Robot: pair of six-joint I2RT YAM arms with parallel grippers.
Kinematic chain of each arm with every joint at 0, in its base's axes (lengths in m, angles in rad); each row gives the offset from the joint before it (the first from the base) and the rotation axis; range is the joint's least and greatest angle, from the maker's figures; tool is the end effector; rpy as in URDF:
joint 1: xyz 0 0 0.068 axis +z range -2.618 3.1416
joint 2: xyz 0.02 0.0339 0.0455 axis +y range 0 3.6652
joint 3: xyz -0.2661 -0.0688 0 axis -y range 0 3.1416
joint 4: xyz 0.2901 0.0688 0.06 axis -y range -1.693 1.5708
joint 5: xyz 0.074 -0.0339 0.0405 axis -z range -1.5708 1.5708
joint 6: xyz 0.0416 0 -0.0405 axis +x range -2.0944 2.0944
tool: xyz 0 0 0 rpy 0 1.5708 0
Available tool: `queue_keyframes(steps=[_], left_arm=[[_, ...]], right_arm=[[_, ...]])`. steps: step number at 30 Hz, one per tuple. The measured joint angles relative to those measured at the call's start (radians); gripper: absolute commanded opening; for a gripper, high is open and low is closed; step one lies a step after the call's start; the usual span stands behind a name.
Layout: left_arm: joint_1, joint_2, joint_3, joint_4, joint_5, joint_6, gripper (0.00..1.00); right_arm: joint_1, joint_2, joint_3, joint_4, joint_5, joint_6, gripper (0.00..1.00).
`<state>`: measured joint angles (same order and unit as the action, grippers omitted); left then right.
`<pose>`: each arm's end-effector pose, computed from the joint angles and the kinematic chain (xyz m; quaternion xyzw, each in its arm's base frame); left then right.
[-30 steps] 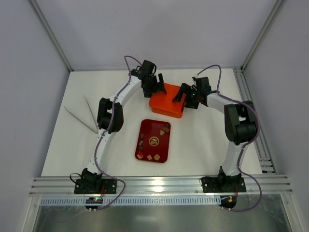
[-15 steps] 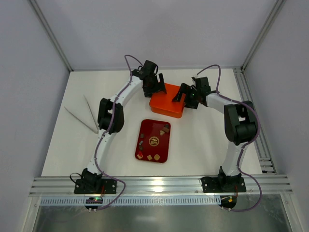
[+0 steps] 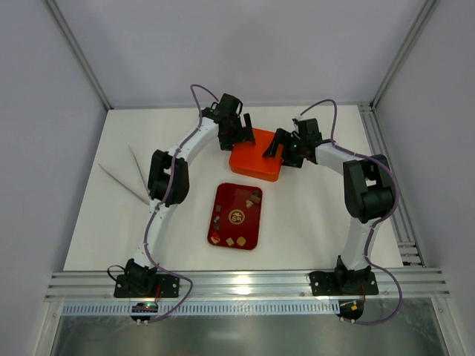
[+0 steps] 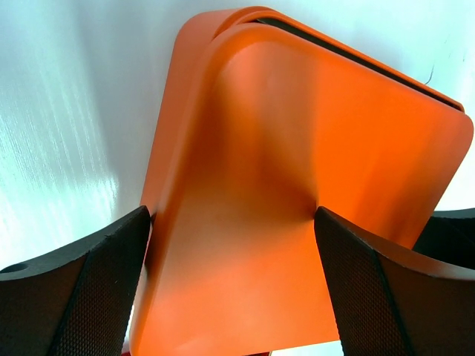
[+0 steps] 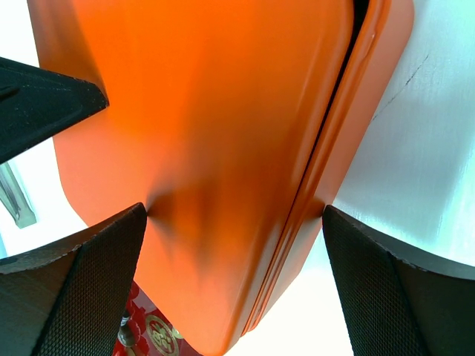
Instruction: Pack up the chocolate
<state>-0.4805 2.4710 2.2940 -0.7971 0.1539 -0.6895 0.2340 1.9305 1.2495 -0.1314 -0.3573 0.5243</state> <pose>0.5196 -0.2780 0.1916 -0.0769 0.9502 -0.2231 0.2038 0.4388 0.1195 0.1445 0.0671 0.9141 0.2882 0.2773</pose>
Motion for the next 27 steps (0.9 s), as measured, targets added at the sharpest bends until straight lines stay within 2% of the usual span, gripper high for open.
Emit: queue_keyframes(steps=[9, 11, 13, 27], left_arm=[[0.011, -0.002, -0.001, 0.003, 0.039, 0.024, 0.91], [0.018, -0.004, -0.002, 0.003, 0.05, 0.029, 0.98], [0.024, -0.008, -0.004, 0.003, 0.061, 0.039, 1.0], [0.051, -0.024, -0.008, 0.021, 0.103, 0.052, 1.0]], right_arm=[[0.0, 0.0, 0.0, 0.002, -0.004, 0.0, 1.0], [0.0, 0.0, 0.0, 0.004, -0.011, 0.002, 1.0], [-0.001, 0.0, 0.0, 0.007, -0.022, 0.004, 1.0], [-0.026, 0.0, 0.0, 0.012, -0.066, 0.034, 1.0]])
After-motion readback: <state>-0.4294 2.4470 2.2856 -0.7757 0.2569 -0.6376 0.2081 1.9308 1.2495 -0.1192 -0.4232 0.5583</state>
